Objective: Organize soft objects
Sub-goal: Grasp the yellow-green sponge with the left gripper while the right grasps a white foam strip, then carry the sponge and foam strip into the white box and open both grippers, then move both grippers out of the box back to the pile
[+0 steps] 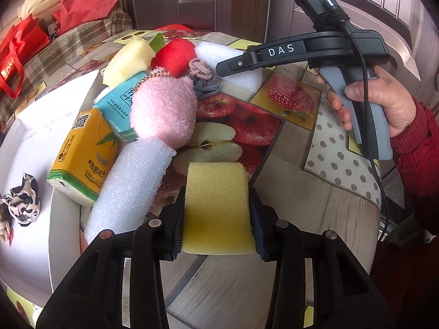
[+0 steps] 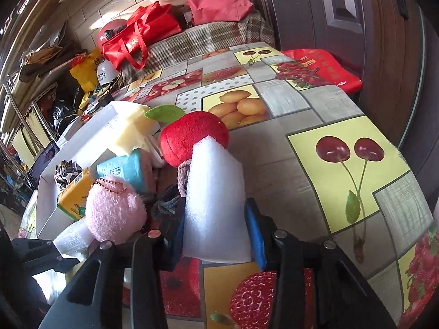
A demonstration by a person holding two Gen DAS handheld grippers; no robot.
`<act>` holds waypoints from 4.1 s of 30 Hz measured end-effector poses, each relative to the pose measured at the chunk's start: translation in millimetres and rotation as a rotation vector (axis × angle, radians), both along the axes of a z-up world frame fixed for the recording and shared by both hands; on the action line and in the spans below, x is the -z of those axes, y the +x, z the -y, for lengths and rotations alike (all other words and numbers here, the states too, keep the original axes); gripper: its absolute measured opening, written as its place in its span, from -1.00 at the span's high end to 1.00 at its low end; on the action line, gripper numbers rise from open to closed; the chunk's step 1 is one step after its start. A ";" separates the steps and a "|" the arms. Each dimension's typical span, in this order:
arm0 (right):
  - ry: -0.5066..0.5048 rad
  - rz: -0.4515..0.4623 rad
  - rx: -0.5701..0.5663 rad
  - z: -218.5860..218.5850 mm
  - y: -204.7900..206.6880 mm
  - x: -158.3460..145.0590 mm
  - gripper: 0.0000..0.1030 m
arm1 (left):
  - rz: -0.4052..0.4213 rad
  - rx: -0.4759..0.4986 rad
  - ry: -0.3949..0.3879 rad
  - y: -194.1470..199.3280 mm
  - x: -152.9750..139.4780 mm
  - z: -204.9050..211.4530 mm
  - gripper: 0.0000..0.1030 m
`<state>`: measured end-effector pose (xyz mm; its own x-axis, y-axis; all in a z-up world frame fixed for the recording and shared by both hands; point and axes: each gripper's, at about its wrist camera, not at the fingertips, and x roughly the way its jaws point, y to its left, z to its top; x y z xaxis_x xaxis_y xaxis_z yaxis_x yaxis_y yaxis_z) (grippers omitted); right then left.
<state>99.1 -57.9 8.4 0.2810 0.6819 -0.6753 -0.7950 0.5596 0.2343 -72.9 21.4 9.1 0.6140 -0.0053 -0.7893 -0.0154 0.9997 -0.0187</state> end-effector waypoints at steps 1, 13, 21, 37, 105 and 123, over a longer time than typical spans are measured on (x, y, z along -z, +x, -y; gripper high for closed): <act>0.016 0.008 0.007 4.4 -1.2 -1.9 0.51 | 0.010 0.000 -0.001 -0.9 -1.7 0.0 0.24; 0.382 0.140 0.066 47.4 -31.2 -37.1 0.60 | 0.369 -0.054 -0.068 -55.0 -45.5 -17.9 0.24; 0.464 0.228 0.029 32.9 -65.0 -45.5 0.60 | 0.618 -0.272 0.043 -106.9 -65.0 -51.7 0.24; 0.452 0.353 0.022 26.3 -86.7 -47.7 0.60 | 0.759 -0.622 0.241 -174.3 -62.6 -83.5 0.23; 0.243 0.277 -0.133 -188.8 -158.6 -28.1 0.58 | 0.543 -0.751 0.201 -102.6 -40.8 -223.0 0.20; 0.262 0.302 -0.076 -183.7 -159.3 -30.4 -0.99 | 0.600 -0.882 0.252 -121.5 -42.0 -223.6 -1.00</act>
<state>-60.2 125.8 38.8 0.3826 0.8462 -0.3709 -0.8865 0.4493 0.1107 -194.4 245.0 51.1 0.6073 0.7445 -0.2774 -0.7842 0.6176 -0.0592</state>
